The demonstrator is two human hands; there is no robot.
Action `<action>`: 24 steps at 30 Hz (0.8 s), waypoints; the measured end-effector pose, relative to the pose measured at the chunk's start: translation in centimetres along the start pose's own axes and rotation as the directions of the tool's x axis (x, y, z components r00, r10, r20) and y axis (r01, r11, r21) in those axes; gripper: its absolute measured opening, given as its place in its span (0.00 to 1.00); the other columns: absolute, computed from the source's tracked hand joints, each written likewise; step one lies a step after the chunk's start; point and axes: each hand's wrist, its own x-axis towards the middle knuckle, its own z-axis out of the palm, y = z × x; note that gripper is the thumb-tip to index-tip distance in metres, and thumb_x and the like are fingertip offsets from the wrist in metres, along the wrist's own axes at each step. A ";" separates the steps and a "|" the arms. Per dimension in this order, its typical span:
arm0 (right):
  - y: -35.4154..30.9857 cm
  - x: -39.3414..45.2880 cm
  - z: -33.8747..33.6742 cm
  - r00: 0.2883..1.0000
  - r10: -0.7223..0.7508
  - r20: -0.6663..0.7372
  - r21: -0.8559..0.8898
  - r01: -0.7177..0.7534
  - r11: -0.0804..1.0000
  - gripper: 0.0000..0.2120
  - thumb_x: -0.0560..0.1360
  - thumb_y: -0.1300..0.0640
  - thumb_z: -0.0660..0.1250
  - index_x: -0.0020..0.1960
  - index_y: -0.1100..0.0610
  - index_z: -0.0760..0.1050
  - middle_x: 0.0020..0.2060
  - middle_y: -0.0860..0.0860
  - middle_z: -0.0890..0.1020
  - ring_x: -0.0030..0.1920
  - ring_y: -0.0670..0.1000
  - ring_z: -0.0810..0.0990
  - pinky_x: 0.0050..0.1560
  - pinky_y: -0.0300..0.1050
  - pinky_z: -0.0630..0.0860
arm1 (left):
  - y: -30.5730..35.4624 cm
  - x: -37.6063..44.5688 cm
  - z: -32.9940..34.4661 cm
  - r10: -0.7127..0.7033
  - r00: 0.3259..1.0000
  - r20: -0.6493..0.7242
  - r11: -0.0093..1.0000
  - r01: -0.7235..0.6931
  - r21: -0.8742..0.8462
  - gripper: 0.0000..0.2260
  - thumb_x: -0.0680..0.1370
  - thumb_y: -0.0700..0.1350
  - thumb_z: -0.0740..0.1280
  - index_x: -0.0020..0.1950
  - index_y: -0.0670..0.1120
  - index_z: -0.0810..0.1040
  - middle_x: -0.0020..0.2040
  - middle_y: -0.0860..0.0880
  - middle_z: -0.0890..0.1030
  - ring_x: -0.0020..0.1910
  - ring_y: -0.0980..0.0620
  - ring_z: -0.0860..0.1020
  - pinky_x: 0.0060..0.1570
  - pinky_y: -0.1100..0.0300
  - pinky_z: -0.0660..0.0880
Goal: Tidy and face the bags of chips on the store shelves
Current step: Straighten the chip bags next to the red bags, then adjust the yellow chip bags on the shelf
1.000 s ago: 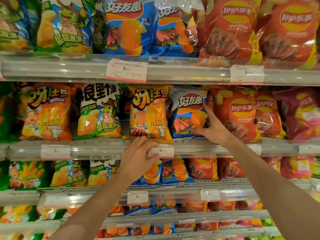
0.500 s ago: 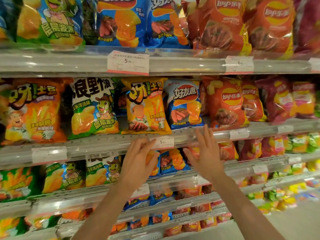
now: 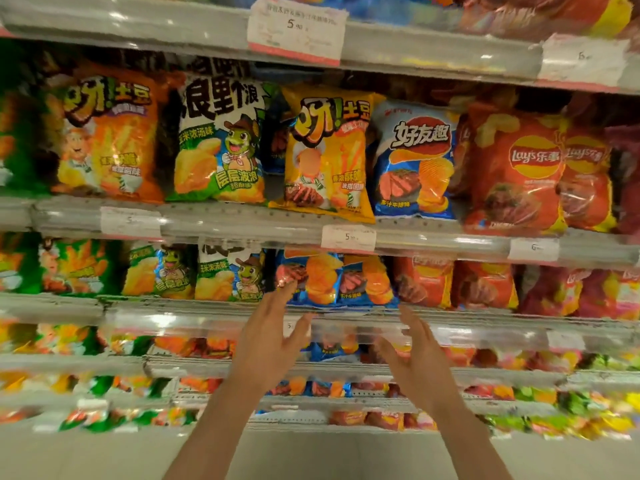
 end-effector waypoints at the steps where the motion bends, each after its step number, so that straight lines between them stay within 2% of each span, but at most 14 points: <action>1: 0.5 0.3 -0.6 1.000 -0.001 0.017 -0.008 0.001 1.000 0.32 0.78 0.41 0.64 0.78 0.46 0.58 0.70 0.48 0.71 0.62 0.49 0.77 0.59 0.47 0.76 | 0.3 -0.3 0.2 -0.014 1.000 -0.014 1.000 0.014 0.026 0.27 0.81 0.59 0.60 0.78 0.55 0.60 0.69 0.52 0.72 0.57 0.48 0.79 0.57 0.53 0.76; 5: 2.3 1.9 -3.5 0.998 -0.054 0.028 -0.061 0.055 0.997 0.29 0.77 0.39 0.63 0.74 0.50 0.65 0.64 0.50 0.77 0.59 0.51 0.79 0.54 0.47 0.76 | 2.5 -0.7 0.9 -0.069 0.996 -0.062 0.995 0.073 0.068 0.26 0.80 0.60 0.60 0.77 0.58 0.59 0.68 0.53 0.74 0.56 0.53 0.79 0.53 0.50 0.79; 9: 2.8 3.8 -6.1 0.992 -0.123 0.004 -0.101 0.122 0.987 0.26 0.78 0.40 0.63 0.72 0.52 0.68 0.59 0.50 0.78 0.55 0.51 0.80 0.49 0.45 0.76 | 4.6 0.8 0.6 -0.019 0.998 -0.065 0.986 0.030 0.165 0.27 0.80 0.62 0.59 0.78 0.59 0.58 0.68 0.53 0.73 0.46 0.51 0.80 0.44 0.54 0.78; 11: 2.5 4.5 -7.3 0.988 -0.154 -0.012 -0.119 0.152 0.981 0.25 0.78 0.42 0.63 0.71 0.53 0.70 0.59 0.50 0.78 0.55 0.52 0.80 0.49 0.43 0.75 | 5.0 2.0 -0.3 0.035 0.998 -0.055 0.975 -0.022 0.219 0.27 0.80 0.63 0.58 0.78 0.59 0.58 0.68 0.53 0.74 0.50 0.51 0.80 0.43 0.55 0.79; 13: 2.1 5.2 -8.5 0.978 -0.203 -0.045 -0.148 0.195 0.970 0.25 0.78 0.40 0.63 0.69 0.53 0.72 0.60 0.51 0.80 0.53 0.53 0.82 0.50 0.47 0.78 | 5.4 3.3 -1.7 0.104 0.993 -0.052 0.953 -0.084 0.290 0.27 0.80 0.65 0.55 0.78 0.60 0.57 0.65 0.53 0.75 0.54 0.53 0.80 0.39 0.56 0.80; 16: 1.1 6.3 -10.2 0.959 -0.271 -0.082 -0.214 0.249 0.945 0.27 0.76 0.37 0.59 0.66 0.53 0.75 0.48 0.50 0.83 0.39 0.53 0.82 0.35 0.49 0.79 | 6.2 5.2 -4.3 0.206 0.977 -0.050 0.903 -0.170 0.395 0.26 0.80 0.65 0.53 0.76 0.58 0.59 0.61 0.53 0.79 0.51 0.53 0.81 0.38 0.56 0.80; 18: -0.1 6.9 -11.3 0.928 -0.345 -0.136 -0.282 0.298 0.912 0.20 0.75 0.42 0.66 0.61 0.53 0.78 0.41 0.48 0.81 0.35 0.53 0.81 0.26 0.43 0.70 | 6.9 6.3 -6.1 0.266 0.964 -0.030 0.865 -0.225 0.448 0.26 0.80 0.65 0.52 0.75 0.56 0.61 0.59 0.52 0.80 0.50 0.51 0.82 0.40 0.55 0.80; 19: -0.9 7.2 -12.0 0.913 -0.374 -0.163 -0.303 0.315 0.900 0.18 0.74 0.43 0.67 0.58 0.52 0.78 0.39 0.46 0.80 0.34 0.53 0.81 0.25 0.41 0.67 | 7.3 6.8 -7.0 0.294 0.955 -0.023 0.846 -0.249 0.471 0.26 0.80 0.65 0.53 0.75 0.55 0.62 0.58 0.52 0.81 0.50 0.50 0.82 0.39 0.54 0.79; 21: -2.5 8.0 -13.1 0.893 -0.418 -0.167 -0.331 0.349 0.877 0.17 0.74 0.42 0.65 0.56 0.52 0.79 0.37 0.44 0.77 0.35 0.54 0.81 0.28 0.41 0.67 | 7.6 8.0 -8.7 0.352 0.936 -0.013 0.800 -0.294 0.523 0.25 0.81 0.62 0.56 0.74 0.52 0.66 0.57 0.51 0.82 0.50 0.48 0.82 0.39 0.52 0.78; 24: -5.3 10.0 -14.3 0.853 -0.509 -0.113 -0.423 0.423 0.801 0.15 0.76 0.44 0.68 0.58 0.52 0.78 0.41 0.48 0.82 0.40 0.55 0.83 0.33 0.45 0.72 | 7.7 10.2 -10.8 0.388 0.921 0.026 0.751 -0.333 0.571 0.24 0.81 0.59 0.60 0.75 0.51 0.66 0.57 0.49 0.81 0.51 0.47 0.82 0.42 0.51 0.78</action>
